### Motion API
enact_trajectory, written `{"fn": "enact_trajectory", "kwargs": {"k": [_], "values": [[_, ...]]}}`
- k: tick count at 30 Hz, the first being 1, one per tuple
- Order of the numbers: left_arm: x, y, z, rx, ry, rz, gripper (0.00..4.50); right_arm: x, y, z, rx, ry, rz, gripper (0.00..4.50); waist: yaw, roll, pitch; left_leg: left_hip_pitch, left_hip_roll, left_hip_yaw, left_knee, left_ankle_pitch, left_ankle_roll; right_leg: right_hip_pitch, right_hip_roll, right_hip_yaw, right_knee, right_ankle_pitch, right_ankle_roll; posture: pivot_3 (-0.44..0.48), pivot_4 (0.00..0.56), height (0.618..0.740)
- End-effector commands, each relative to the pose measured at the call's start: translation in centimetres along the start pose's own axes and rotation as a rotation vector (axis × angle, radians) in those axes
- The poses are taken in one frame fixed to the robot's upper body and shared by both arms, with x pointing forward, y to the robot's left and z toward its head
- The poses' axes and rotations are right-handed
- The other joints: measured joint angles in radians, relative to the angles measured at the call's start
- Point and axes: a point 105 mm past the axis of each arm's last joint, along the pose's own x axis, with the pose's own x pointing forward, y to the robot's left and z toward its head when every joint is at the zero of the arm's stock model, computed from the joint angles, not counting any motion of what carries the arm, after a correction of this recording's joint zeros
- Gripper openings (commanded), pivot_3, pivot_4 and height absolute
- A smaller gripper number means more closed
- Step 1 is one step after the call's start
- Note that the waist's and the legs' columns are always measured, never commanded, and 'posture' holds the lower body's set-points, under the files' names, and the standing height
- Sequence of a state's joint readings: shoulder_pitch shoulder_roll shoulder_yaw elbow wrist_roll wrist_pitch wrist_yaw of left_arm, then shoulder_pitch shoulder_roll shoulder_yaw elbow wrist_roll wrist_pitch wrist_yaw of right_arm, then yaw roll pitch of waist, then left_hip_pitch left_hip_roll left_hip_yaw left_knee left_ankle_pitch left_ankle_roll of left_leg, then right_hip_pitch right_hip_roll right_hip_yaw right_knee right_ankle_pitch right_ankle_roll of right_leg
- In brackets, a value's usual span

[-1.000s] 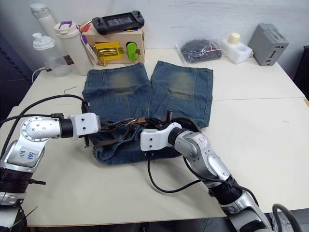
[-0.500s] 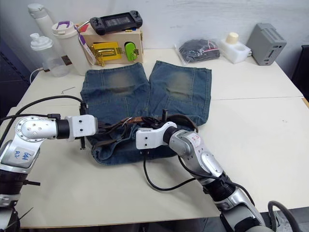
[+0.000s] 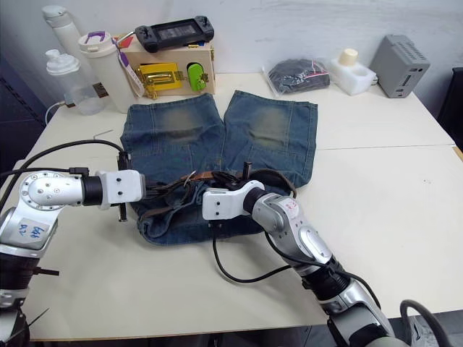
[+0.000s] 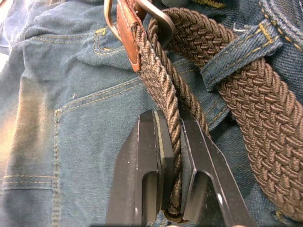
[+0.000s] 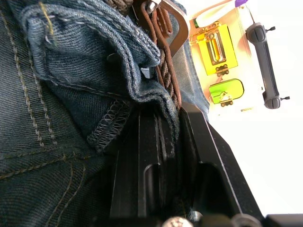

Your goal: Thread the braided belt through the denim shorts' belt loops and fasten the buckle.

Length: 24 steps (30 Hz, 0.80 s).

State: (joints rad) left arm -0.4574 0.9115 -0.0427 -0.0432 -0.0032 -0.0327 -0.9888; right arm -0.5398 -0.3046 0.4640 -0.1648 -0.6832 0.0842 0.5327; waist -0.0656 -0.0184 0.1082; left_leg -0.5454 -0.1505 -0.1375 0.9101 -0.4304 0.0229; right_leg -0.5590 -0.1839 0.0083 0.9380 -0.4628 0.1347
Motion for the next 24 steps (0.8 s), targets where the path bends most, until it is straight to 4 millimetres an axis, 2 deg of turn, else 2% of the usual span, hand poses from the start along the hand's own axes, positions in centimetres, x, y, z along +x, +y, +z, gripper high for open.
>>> {"fn": "enact_trajectory", "kwargs": {"k": [1, 15, 20, 24], "values": [[0.0, 0.6, 0.4, 0.049, -0.005, -0.001, 0.0, 0.0, -1.9, 1.1, -0.019, -0.044, -0.078, 0.04, -0.001, 0.0, 0.0, 0.0, 0.0, 0.0, 0.0, 0.0, 0.0, 0.0, 0.0, 0.0, 0.0, 0.0, 0.0, 0.0, 0.15, 0.645], [2.3, 1.8, 1.9, 0.122, -0.087, 0.009, 0.0, 0.2, -1.5, 1.7, -0.02, -0.071, -0.064, 0.04, -0.018, 0.0, 0.0, -0.001, -0.001, -0.001, 0.0, 0.0, 0.0, -0.001, 0.0, 0.0, 0.002, 0.0, 0.0, 0.0, 0.15, 0.645], [4.1, 2.2, 2.9, 0.079, -0.162, 0.061, 0.0, 0.2, -1.0, 2.0, -0.021, -0.084, -0.041, 0.04, -0.018, 0.0, 0.0, -0.001, -0.001, -0.002, 0.0, 0.0, 0.0, -0.002, 0.0, 0.0, 0.002, 0.0, 0.0, 0.0, 0.15, 0.645], [6.3, 0.2, 3.7, 0.002, -0.227, 0.04, 0.0, -0.4, 0.6, 1.9, 0.038, -0.087, 0.072, 0.04, -0.018, 0.0, 0.0, -0.001, -0.001, -0.002, 0.0, 0.0, 0.0, -0.001, 0.0, 0.0, 0.002, 0.0, 0.0, 0.0, 0.15, 0.645]]}}
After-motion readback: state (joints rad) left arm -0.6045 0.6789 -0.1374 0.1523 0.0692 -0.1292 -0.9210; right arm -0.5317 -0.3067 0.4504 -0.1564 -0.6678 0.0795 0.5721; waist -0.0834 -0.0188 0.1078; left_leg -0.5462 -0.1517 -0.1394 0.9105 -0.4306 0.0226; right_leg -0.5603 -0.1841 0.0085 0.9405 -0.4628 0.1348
